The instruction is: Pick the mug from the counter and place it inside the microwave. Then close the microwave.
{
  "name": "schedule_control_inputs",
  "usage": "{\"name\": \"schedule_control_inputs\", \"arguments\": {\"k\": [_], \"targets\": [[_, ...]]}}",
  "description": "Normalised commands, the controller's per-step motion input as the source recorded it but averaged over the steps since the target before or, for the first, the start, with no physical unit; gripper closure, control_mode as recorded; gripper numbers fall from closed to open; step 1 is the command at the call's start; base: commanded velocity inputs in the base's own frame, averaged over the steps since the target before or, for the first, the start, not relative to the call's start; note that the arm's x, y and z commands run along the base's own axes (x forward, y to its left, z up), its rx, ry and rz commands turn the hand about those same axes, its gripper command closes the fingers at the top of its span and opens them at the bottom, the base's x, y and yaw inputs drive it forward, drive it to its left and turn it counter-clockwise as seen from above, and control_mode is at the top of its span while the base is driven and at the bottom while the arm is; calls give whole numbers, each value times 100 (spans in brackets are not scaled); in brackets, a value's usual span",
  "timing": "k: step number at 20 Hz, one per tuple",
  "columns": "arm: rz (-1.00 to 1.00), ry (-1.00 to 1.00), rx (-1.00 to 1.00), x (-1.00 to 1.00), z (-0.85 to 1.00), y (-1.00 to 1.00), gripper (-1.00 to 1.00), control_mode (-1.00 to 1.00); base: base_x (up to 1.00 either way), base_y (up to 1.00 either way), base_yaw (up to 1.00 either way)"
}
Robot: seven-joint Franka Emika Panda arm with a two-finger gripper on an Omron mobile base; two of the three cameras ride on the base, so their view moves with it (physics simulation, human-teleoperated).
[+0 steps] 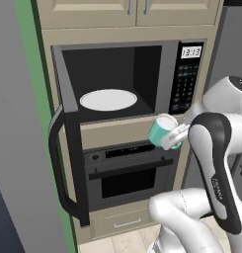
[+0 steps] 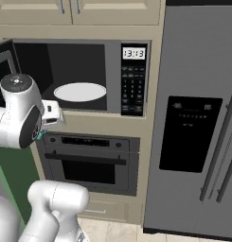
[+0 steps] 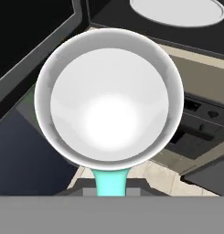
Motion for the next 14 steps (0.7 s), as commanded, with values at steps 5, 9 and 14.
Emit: {"name": "schedule_control_inputs", "arguments": {"k": [5,9,14], "targets": [[19,7,0,34,16,37,100,-100,0,0,0],[4,3,0,65,0,20,100,-100,0,0,0],[0,-5,0,35,0,3,100,-100,0,0,0]]}}
